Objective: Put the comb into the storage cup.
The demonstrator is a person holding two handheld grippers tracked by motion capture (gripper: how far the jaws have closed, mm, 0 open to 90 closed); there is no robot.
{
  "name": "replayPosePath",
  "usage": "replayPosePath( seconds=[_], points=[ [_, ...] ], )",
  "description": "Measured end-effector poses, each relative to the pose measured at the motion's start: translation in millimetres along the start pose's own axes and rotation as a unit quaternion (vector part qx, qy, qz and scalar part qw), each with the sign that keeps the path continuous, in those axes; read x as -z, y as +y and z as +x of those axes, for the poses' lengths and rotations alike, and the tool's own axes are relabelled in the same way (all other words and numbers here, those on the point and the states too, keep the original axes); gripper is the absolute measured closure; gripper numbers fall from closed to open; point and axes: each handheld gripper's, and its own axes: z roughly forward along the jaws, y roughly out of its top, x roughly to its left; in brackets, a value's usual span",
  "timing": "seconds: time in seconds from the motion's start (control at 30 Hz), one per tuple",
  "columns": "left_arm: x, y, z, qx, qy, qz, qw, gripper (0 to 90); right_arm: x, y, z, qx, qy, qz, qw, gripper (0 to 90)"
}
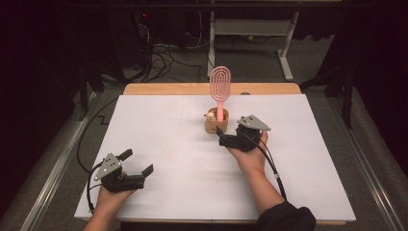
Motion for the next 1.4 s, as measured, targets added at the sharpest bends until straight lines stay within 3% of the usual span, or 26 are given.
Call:
replayPosePath(
  seconds=[0.37, 0.77, 0.97, 1.23, 1.4],
  points=[
    [0.0, 0.6, -0.2, -0.002, -0.002, -0.001, 1.0, 0.0, 34.2, -30.3, 0.8, 0.015, 0.014, 0.012, 0.9997, 0.4],
    [0.6, 1.6, -0.9, -0.002, -0.005, -0.001, 1.0, 0.0, 88.5, -54.5, -4.5, 0.023, 0.028, -0.012, 0.9993, 0.3],
    [0.1, 1.7, -2.7, -0.005, -0.008, 0.001, 1.0, 0.0, 115.8, -63.5, -15.7, 0.022, 0.03, -0.028, 0.9989, 0.3],
    [0.5, 1.8, -4.7, -0.009, -0.008, 0.001, 0.9999, 0.0, 150.6, -75.8, -35.3, -0.005, 0.02, -0.046, 0.9987, 0.3],
    [-0.4, 2.2, -6.1, -0.011, -0.01, -0.001, 0.9999, 0.0, 157.9, -77.9, -39.6, -0.011, 0.018, -0.059, 0.998, 0.3]
  ],
)
